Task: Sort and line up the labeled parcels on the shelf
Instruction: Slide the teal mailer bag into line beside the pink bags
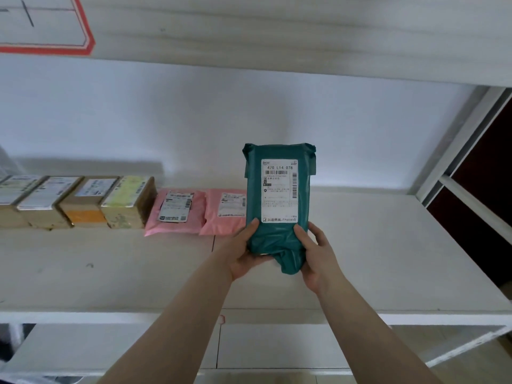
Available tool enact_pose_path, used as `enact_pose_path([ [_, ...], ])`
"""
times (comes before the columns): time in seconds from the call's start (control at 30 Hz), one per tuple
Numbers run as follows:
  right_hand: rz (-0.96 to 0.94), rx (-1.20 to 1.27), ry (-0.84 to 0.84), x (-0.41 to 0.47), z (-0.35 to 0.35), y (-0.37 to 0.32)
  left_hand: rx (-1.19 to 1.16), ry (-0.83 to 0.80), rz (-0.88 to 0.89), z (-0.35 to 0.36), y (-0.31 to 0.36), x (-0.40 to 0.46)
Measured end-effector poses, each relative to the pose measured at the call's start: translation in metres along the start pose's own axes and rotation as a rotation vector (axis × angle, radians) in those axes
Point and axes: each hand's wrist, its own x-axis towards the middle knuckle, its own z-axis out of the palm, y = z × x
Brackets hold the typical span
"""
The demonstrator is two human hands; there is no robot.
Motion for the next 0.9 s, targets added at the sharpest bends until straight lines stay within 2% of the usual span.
enact_pose_path([
  [0.13,0.0,-0.1,0.047,-0.004,0.0,-0.001,-0.015,0.021,0.018,-0.002,-0.003,0.0],
  [0.27,0.112,-0.149,0.045,-0.005,-0.001,-0.003,-0.043,0.026,0.038,-0.002,-0.004,-0.001],
  [0.67,-0.01,0.081,0.037,0.001,-0.01,-0.011,-0.008,-0.007,0.094,0.011,-0.013,0.015],
  [0.9,-0.024,0.123,0.062,0.011,-0.018,-0.01,0.011,0.056,0.1,0.023,-0.02,0.025],
])
